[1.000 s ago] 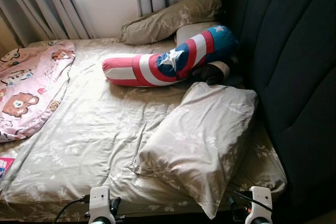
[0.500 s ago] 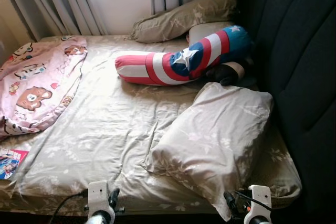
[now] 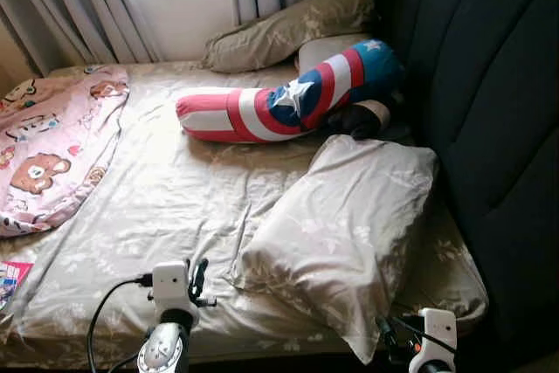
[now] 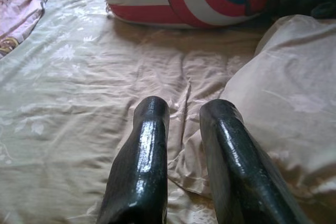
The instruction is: Clean up the room
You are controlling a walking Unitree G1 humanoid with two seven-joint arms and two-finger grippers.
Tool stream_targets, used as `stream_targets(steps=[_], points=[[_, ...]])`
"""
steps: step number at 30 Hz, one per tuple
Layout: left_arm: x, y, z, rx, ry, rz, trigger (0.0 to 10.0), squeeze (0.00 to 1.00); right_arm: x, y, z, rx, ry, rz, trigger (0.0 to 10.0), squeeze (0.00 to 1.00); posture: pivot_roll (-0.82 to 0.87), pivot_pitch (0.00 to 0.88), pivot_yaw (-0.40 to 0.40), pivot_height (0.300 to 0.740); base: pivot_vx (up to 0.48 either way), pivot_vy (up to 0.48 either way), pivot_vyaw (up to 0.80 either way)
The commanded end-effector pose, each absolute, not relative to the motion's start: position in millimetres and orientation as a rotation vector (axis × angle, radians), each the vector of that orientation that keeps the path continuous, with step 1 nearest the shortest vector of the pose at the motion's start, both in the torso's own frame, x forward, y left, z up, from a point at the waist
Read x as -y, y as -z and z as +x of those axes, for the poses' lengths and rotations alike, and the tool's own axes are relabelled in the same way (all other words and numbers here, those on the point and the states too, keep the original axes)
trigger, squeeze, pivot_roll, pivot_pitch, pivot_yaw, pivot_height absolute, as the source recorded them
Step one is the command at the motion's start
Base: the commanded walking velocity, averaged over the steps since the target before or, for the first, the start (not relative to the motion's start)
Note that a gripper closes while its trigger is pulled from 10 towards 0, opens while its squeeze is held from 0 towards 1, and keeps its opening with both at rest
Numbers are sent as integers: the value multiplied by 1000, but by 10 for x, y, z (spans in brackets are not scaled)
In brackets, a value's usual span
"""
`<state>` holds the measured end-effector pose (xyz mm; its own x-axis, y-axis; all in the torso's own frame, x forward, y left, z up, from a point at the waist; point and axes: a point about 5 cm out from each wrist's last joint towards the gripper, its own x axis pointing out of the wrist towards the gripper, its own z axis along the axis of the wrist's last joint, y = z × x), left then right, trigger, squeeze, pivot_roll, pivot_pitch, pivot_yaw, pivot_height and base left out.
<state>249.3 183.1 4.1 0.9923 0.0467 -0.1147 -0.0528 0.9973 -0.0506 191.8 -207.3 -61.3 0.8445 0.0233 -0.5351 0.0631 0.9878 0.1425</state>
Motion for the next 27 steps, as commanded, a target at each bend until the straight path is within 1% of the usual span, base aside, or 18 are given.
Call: stream_targets(steps=[1, 6, 15, 16, 17, 18, 20, 21, 22, 23, 24, 25, 27], points=[[-1796, -74, 2434, -87, -21, -25, 10000, 0, 2061, 581, 1925, -520, 0, 132, 10000, 0, -97, 0, 52, 740, 0, 0, 0], [-1787, -119, 2419, -66, 7, -6, 10000, 0, 2070, 553, 1939, -482, 14, 148, 10000, 0, -96, 0, 56, 740, 0, 0, 0], [-1798, -162, 2429, -61, 32, 10, 10000, 0, 2058, 514, 1968, -441, 8, 123, 10000, 0, -108, 0, 67, 740, 0, 0, 0], [-1797, -172, 2431, -57, 33, 11, 10000, 0, 1977, 293, 2229, -283, -13, 94, 10000, 0, -105, 0, 64, 740, 0, 0, 0], [-1797, -172, 2431, -57, 33, 11, 10000, 0, 1977, 293, 2229, -283, -13, 94, 10000, 0, -105, 0, 64, 740, 0, 0, 0], [-1798, -182, 2435, -53, 32, 11, 10000, 0, 1904, 29, 2486, -139, -18, 55, 10000, 0, -101, 0, 65, 740, 0, 0, 0], [-1798, -182, 2435, -53, 32, 11, 10000, 0, 1904, 29, 2486, -139, -18, 55, 10000, 0, -101, 0, 65, 740, 0, 0, 0], [-1793, -194, 2433, -52, 31, 9, 10000, 0, 1843, -196, 2654, -20, -14, 47, 10000, 0, -102, 0, 66, 740, 0, 0, 0], [-1781, -203, 2431, -53, 33, 8, 10000, 0, 1824, -334, 2747, 46, 3, 41, 10000, 0, -100, 0, 68, 740, 0, 0, 0], [-1781, -203, 2431, -53, 33, 8, 10000, 0, 1824, -334, 2747, 46, 3, 41, 10000, 0, -100, 0, 68, 740, 0, 0, 0], [-1769, -208, 2439, -55, 39, 8, 10000, 0, 1817, -366, 2795, 46, 12, 39, 10000, 0, -93, 0, 75, 740, 0, 0, 0], [-1763, -216, 2462, -58, 47, 9, 10000, 0, 1801, -362, 2865, 5, 18, 27, 10000, 0, -94, 0, 75, 740, 0, 0, 0], [-1766, -222, 2475, -57, 50, 11, 10000, 0, 1796, -377, 2900, 1, 23, 41, 10000, 0, -94, 0, 73, 740, 0, 0, 0]])
